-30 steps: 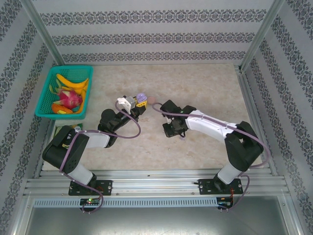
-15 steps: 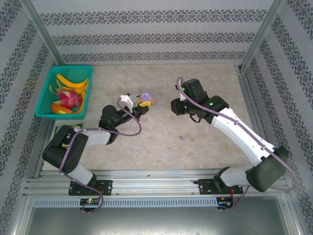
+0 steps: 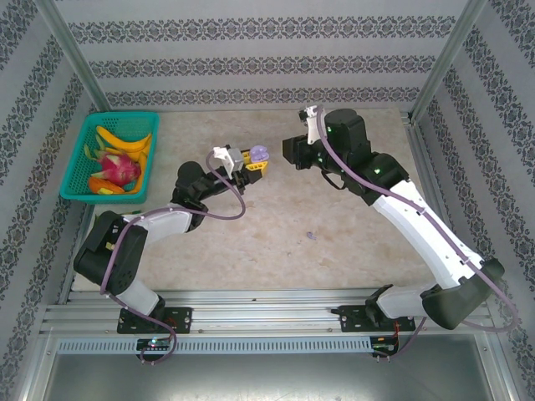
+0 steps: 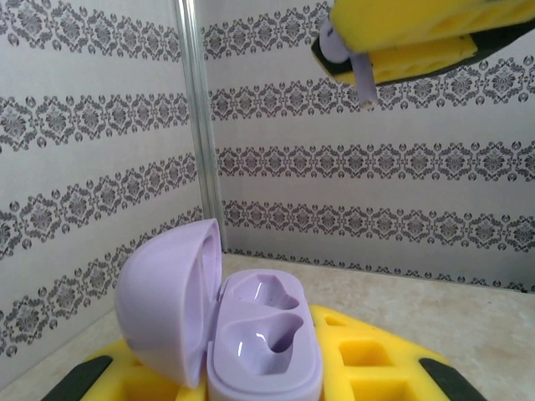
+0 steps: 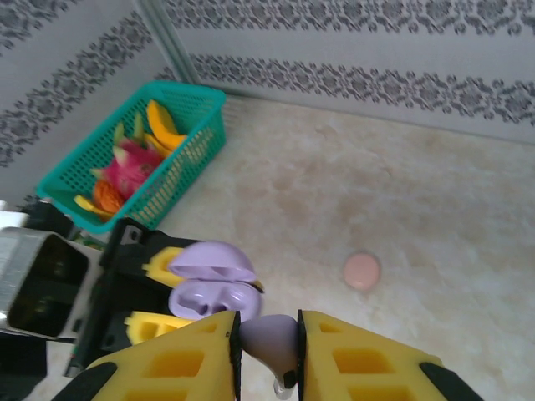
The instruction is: Insert the wireless bluetooth earbuds into the charging case
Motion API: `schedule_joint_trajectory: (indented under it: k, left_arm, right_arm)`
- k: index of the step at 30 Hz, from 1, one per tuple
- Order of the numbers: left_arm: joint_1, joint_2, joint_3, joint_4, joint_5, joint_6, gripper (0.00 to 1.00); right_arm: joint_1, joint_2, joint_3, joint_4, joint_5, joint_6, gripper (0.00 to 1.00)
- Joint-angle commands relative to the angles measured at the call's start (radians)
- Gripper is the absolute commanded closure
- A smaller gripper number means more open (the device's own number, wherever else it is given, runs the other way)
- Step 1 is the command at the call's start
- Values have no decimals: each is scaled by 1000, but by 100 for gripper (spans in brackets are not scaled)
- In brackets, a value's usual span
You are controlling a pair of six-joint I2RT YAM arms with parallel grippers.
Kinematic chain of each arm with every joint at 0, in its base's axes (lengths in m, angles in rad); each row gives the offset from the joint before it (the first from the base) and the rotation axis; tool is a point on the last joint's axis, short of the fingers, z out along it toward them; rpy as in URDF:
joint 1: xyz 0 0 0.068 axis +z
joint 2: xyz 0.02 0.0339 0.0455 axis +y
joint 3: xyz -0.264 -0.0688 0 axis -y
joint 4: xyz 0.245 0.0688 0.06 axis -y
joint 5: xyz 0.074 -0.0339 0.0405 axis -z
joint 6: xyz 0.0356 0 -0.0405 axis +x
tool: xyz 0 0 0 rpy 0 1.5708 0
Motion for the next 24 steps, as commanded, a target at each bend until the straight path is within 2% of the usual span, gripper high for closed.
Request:
schedule_joint_trajectory:
  k: [1,8,17,24]
  left_arm:
    - [-11,24,46,-41,40,15,100]
    - [-13,65,88,-27,34,-43,100]
    - [-13,70,98,-10,34,-71,100]
    - [-12,64,99,-8,34,-76,100]
  right_arm:
    - [18,7,28,100,-57,-14,75]
    - [70,42,17,163,-54,-42,75]
    - [79,34,-85,299,-50,-46,74]
    - [79,43,-128,332,-51,-49,74]
